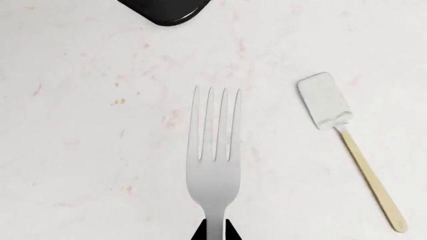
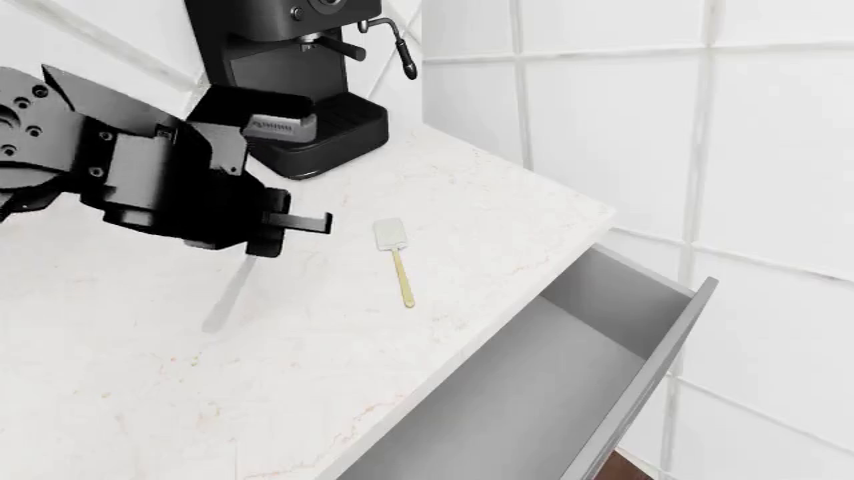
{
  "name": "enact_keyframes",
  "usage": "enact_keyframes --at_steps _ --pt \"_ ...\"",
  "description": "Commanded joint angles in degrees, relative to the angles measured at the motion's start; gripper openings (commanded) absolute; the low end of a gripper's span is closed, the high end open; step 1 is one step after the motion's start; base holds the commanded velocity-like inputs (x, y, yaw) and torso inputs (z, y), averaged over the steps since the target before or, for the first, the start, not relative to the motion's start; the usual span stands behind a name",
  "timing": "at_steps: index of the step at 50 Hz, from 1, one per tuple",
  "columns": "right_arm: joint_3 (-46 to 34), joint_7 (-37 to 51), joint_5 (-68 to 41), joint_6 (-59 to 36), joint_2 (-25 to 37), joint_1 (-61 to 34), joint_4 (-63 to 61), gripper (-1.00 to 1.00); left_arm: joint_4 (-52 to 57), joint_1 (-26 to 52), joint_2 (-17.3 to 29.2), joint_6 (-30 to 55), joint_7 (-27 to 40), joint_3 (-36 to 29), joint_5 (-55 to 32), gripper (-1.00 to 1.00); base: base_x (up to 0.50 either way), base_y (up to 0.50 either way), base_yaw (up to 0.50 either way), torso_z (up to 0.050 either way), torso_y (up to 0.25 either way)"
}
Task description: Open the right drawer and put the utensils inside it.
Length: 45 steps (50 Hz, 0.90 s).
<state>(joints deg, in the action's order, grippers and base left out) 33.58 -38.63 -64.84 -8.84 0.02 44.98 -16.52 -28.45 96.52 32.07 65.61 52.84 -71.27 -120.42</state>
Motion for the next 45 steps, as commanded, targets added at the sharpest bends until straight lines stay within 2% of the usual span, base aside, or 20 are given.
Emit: enact_keyframes --at_steps 1,6,9,11,20,33,45 --pt "0.1 0.3 0.0 -0.1 0.0 0.0 -0.2 1.00 12.2 -0.4 1.5 0.0 6.6 1.6 -8.7 -1.00 0.00 0.00 0.00 0.000 0.000" --pt "-0.2 0.5 0.1 -0.2 0.0 0.0 -0.3 1.00 18.8 -1.7 1.4 -3.0 12.6 0.7 -15.9 -1.00 0.00 0.00 0.00 0.000 0.000" --pt "-0.2 0.6 0.1 -0.2 0.0 0.0 -0.6 1.00 21.6 -1.8 0.7 -3.9 14.2 0.4 -17.1 -1.00 0.00 0.00 0.00 0.000 0.000" --pt "0.0 0.5 0.0 -0.4 0.0 0.0 -0.5 1.00 24.7 -2.3 -0.5 -5.8 16.7 -0.2 -19.7 -1.00 0.00 0.00 0.00 0.000 0.000" --pt "-0.2 0.3 -0.2 -0.4 0.1 -0.1 0.1 1.00 33.1 -5.6 -6.0 -9.6 20.4 -2.9 -22.9 -1.00 0.00 0.00 0.00 0.000 0.000" --pt "-0.7 0.3 -0.2 0.0 0.5 -0.3 1.3 1.00 38.1 -9.5 -11.6 -14.8 21.8 -4.1 -22.1 -1.00 0.00 0.00 0.00 0.000 0.000" --pt "0.1 0.1 -0.8 -0.3 0.6 -0.4 1.6 1.00 41.0 -11.9 -14.2 -17.1 21.8 -4.8 -21.1 -1.00 0.00 0.00 0.00 0.000 0.000"
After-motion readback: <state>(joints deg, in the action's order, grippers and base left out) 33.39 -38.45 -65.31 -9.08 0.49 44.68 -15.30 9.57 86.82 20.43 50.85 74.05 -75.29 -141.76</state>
